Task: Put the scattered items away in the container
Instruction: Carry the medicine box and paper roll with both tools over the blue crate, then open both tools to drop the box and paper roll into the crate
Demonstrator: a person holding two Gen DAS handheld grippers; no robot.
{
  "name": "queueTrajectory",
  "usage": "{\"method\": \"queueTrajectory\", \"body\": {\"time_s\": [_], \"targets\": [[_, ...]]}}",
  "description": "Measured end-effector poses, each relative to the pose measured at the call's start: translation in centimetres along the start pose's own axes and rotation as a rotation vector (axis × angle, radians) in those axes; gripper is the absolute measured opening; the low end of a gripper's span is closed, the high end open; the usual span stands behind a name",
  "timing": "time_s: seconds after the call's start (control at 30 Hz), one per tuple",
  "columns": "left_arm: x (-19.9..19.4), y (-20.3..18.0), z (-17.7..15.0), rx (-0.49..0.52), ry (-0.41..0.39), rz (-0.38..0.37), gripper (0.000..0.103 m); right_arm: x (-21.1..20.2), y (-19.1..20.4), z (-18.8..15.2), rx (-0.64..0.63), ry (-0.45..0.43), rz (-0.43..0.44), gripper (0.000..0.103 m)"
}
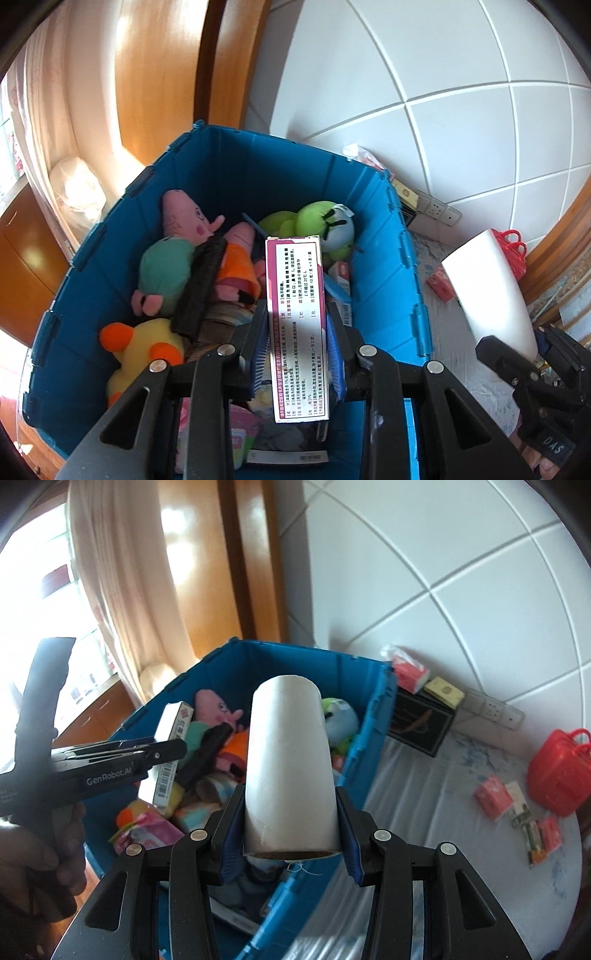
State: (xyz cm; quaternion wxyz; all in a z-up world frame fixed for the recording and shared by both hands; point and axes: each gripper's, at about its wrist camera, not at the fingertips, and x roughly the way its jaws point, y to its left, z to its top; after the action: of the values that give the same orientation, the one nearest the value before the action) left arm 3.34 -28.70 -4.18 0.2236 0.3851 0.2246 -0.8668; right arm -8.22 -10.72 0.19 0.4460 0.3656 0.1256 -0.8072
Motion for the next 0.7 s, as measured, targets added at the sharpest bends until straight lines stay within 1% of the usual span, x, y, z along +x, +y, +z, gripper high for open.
{"method": "queueTrajectory", "body": {"time_s": [0.1, 0.33, 0.5, 0.57, 0.6, 0.63, 0.67, 0.7], "targets": [[0.0, 1.6, 0.2, -0.012, 0.007, 0.023, 0.028, 1.4, 1.3, 0.2, -0.02, 0.017, 0.021, 0.045], [0.1, 4.7, 0.2, -0.049, 0.019, 0.071, 0.028, 3.1, 3.3, 0.4, -0.037, 0.034, 0.063, 0.045], [-0.5, 5.6, 0.8, -0.059, -0.002, 0.092, 0.028, 3.8, 4.6, 1.0, -0.052, 0.034, 0.094, 0.045], [-1.0, 6.1, 1.1, -0.087, -0.025, 0.092, 0.028, 4.2, 5.3, 1.2, -0.073, 0.046, 0.104, 0.046], [-1.1, 6.5, 1.2, -0.112, -0.032, 0.098, 0.033, 4.4, 5.5, 1.2, -0.08, 0.052, 0.107, 0.061], [-1.0, 6.9, 1.4, -0.132, -0.029, 0.107, 0.059, 4.5, 5.6, 1.2, -0.079, 0.052, 0.111, 0.097], [-1.0, 7.3, 1.5, -0.155, -0.03, 0.104, 0.078, 4.5, 5.5, 1.1, -0.074, 0.043, 0.115, 0.1], [-1.3, 8.0, 1.5, -0.19, -0.05, 0.095, 0.103, 4.4, 5.3, 0.9, -0.072, 0.042, 0.11, 0.103]]}}
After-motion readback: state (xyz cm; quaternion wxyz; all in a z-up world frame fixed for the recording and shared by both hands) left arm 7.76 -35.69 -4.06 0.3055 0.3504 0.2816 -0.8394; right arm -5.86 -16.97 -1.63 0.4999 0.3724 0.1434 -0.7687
